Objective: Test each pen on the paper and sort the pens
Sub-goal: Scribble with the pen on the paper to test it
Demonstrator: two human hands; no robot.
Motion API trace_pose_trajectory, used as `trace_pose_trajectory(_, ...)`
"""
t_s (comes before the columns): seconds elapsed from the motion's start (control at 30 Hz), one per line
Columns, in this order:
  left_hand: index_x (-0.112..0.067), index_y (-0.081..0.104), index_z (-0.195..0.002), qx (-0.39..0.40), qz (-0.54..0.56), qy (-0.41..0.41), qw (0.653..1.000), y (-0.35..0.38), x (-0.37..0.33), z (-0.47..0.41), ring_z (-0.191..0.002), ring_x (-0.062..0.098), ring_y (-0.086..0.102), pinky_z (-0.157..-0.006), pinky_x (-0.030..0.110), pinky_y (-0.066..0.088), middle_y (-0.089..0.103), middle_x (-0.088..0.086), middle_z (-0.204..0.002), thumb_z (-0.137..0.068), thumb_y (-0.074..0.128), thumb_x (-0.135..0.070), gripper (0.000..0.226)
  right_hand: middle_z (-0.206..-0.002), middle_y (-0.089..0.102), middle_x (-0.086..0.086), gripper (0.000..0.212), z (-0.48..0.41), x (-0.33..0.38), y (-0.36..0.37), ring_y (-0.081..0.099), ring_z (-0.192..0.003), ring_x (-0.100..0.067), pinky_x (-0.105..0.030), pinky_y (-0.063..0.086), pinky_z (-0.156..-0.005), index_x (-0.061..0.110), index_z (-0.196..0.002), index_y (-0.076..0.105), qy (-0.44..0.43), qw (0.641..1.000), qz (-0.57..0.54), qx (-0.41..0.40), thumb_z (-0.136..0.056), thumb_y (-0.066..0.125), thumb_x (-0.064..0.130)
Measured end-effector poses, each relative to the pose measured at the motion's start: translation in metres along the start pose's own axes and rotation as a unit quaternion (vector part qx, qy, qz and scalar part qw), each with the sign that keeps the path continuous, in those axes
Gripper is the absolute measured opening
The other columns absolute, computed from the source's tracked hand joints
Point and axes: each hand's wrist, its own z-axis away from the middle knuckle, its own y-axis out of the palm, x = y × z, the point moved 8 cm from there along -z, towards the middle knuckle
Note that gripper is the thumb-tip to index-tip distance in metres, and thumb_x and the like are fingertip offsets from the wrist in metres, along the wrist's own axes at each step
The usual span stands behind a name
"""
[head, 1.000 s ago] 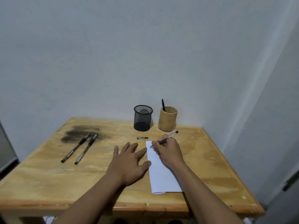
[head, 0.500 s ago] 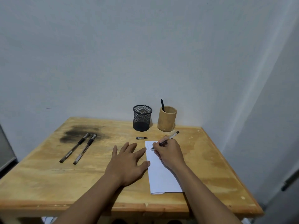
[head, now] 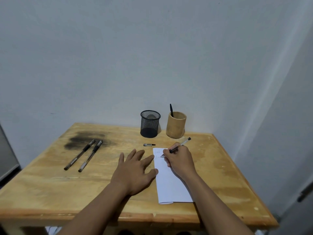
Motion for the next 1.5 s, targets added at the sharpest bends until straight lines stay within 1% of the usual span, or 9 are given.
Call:
trace_pose_trajectory(0.2,-0.049,0.021,-0.152,-0.001,0.000,0.001,1.000,-0.001,0.000,0.000,-0.154,0.021,0.003,-0.121,0.057,-0.003,0.017,-0.005,-0.166,-0.088,0.024,-0.073,0.068,-0.072,0.070,0.003,0.020,0.000,0.001,-0.001,0.064,-0.052,-0.006,-0.009,0.041,-0.045,0.011,-0.090,0.072,0.007,1.000,-0.004,-0.017,-0.097,0.066,0.029)
trace_pose_trajectory(0.4,-0.049,0.021,-0.152,0.004,-0.007,-0.001,1.000,-0.001,-0.001,0.001,-0.154,0.020,0.002,-0.121,0.057,-0.002,0.016,-0.005,-0.166,-0.089,0.024,-0.074,0.068,-0.075,0.068,0.001,0.010,0.002,0.000,-0.002,0.065,-0.066,-0.012,-0.015,0.043,-0.046,0.011,-0.090,0.069,0.019,1.000,-0.007,-0.011,-0.094,0.068,0.020)
trace_pose_trajectory(0.7,-0.049,0.020,-0.153,0.017,-0.008,-0.001,1.000,0.000,-0.001,-0.001,-0.154,0.022,0.001,-0.121,0.058,-0.003,0.015,-0.004,-0.166,-0.091,0.027,-0.069,0.065,-0.067,0.068,-0.008,0.013,-0.004,-0.004,-0.012,0.058,-0.055,-0.016,-0.029,0.049,-0.048,0.008,-0.085,0.069,0.058,0.971,-0.230,-0.006,-0.094,0.069,0.017)
trace_pose_trajectory(0.83,-0.051,0.029,-0.149,0.025,0.010,-0.007,1.000,-0.003,-0.003,-0.005,-0.152,0.022,0.012,-0.119,0.060,0.006,0.025,-0.002,-0.163,-0.085,0.029,-0.067,0.066,-0.070,0.068,-0.007,0.017,-0.007,-0.004,-0.012,0.058,-0.059,-0.017,-0.028,0.047,-0.047,0.007,-0.089,0.070,0.052,0.972,-0.229,0.009,-0.095,0.069,0.022)
trace_pose_trajectory(1.03,-0.032,0.062,-0.122,-0.152,0.098,-0.053,0.982,-0.038,0.007,-0.029,-0.118,0.022,0.052,-0.099,0.042,0.041,0.061,-0.004,-0.129,-0.090,0.043,-0.046,0.040,-0.071,0.070,-0.007,0.017,-0.012,-0.001,-0.016,0.059,-0.061,-0.016,-0.029,0.048,-0.048,0.004,-0.094,0.072,0.036,0.978,-0.206,0.004,-0.095,0.064,0.019)
trace_pose_trajectory(1.17,-0.030,0.064,-0.126,-0.104,0.074,-0.066,0.990,-0.031,0.018,-0.065,-0.117,0.027,0.055,-0.094,0.043,0.046,0.062,0.000,-0.127,-0.095,0.047,-0.043,0.037,-0.075,0.071,-0.009,0.014,-0.015,0.003,-0.020,0.061,-0.067,-0.021,-0.030,0.049,-0.048,0.010,-0.087,0.072,0.011,0.981,-0.193,-0.009,-0.093,0.068,0.022)
trace_pose_trajectory(1.27,-0.033,0.071,-0.112,-0.119,0.013,-0.063,0.991,-0.027,0.019,-0.074,-0.107,0.026,0.057,-0.080,0.038,0.043,0.067,-0.002,-0.114,-0.096,0.053,-0.039,0.025,-0.077,0.070,-0.008,0.012,-0.016,0.008,-0.026,0.064,-0.073,-0.021,-0.034,0.056,-0.052,0.014,-0.085,0.072,-0.006,0.983,-0.180,-0.021,-0.093,0.069,0.022)
trace_pose_trajectory(1.37,-0.031,0.072,-0.101,-0.163,0.056,-0.061,0.983,-0.033,0.018,-0.073,-0.097,0.022,0.060,-0.076,0.036,0.045,0.072,-0.005,-0.101,-0.094,0.059,-0.035,0.015,-0.082,0.071,-0.007,0.011,-0.018,0.010,-0.031,0.067,-0.075,-0.019,-0.041,0.062,-0.065,0.012,-0.091,0.073,-0.001,0.979,-0.204,-0.016,-0.095,0.068,0.020)
trace_pose_trajectory(1.5,-0.031,0.069,-0.093,-0.200,0.144,-0.026,0.969,-0.047,0.011,-0.069,-0.081,0.016,0.063,-0.073,0.038,0.053,0.072,-0.010,-0.087,-0.094,0.060,-0.030,0.009,-0.092,0.075,-0.012,0.011,-0.018,0.009,-0.037,0.070,-0.078,-0.018,-0.031,0.062,-0.063,0.008,-0.098,0.074,0.022,0.963,-0.267,-0.015,-0.093,0.072,0.018)
